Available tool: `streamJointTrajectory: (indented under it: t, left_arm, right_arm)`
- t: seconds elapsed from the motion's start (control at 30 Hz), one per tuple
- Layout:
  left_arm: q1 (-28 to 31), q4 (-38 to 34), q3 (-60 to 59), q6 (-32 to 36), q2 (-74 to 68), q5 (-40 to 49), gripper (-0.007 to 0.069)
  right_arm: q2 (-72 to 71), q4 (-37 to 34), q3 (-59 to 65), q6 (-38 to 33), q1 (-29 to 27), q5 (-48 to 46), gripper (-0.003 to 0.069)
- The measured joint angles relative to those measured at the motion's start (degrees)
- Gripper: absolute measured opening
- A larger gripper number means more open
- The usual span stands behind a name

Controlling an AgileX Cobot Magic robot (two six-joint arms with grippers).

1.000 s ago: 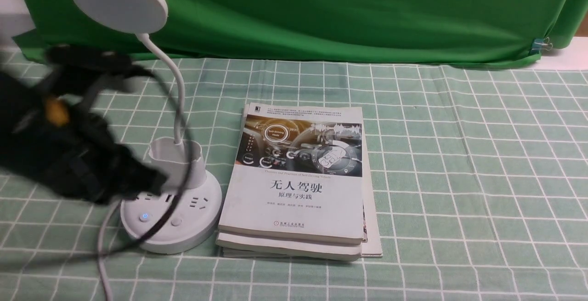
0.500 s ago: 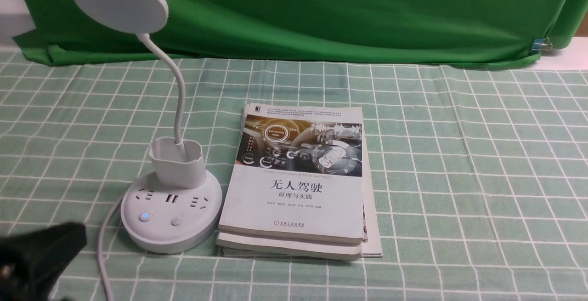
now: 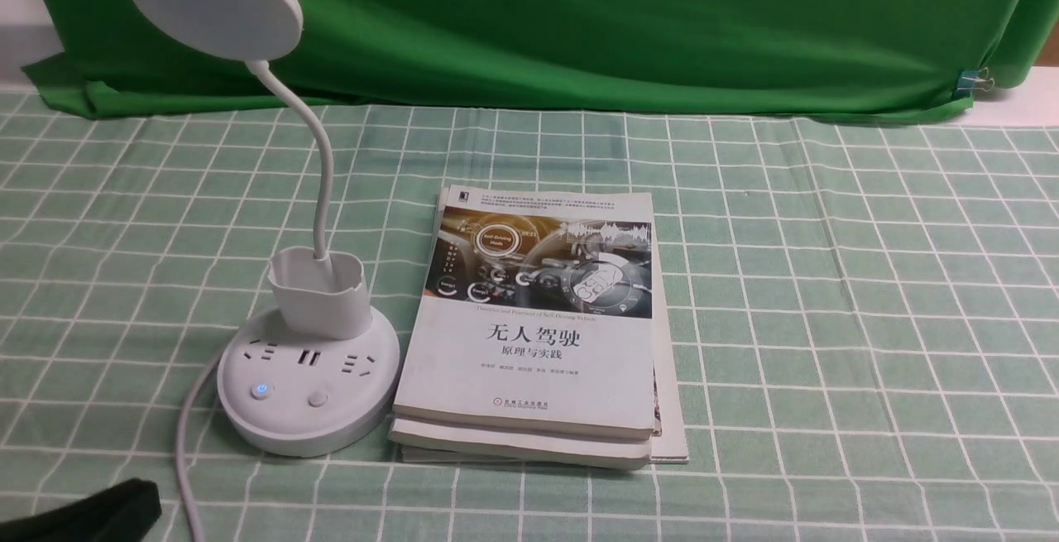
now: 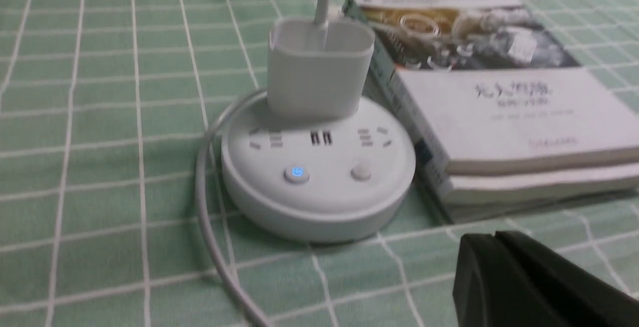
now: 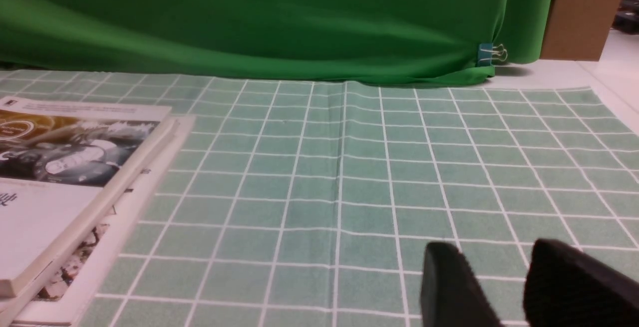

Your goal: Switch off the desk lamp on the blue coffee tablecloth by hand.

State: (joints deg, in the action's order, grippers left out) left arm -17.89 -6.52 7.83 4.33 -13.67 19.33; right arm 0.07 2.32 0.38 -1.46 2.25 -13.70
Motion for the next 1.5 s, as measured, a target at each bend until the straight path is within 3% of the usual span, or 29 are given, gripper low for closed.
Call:
streamJointTrajectory:
  t: [0.43,0.7,0.8,1.5]
  left_arm:
    - [1.48,2.44,-1.54,0.16,0.42,-5.09,0.0003]
    - [20.15,-2.43,-6.67,0.10,9.62,-5.50,0.0003]
    - [24.10,-3.12,-8.04,0.03,12.99,-4.61,0.0003]
    - [21.37,-3.39,-8.09,-1.99,13.74,-2.22,0.0003]
  right_arm:
    - [0.00,0.00,0.00,0.00,0.00,0.00,0.0242]
    - [0.00,0.00,0.00,0.00,0.00,0.00,0.0242]
    - [0.00,0.00,0.00,0.00,0.00,0.00,0.0242]
    - [0.00,0.00,0.00,0.00,0.00,0.00,0.0242]
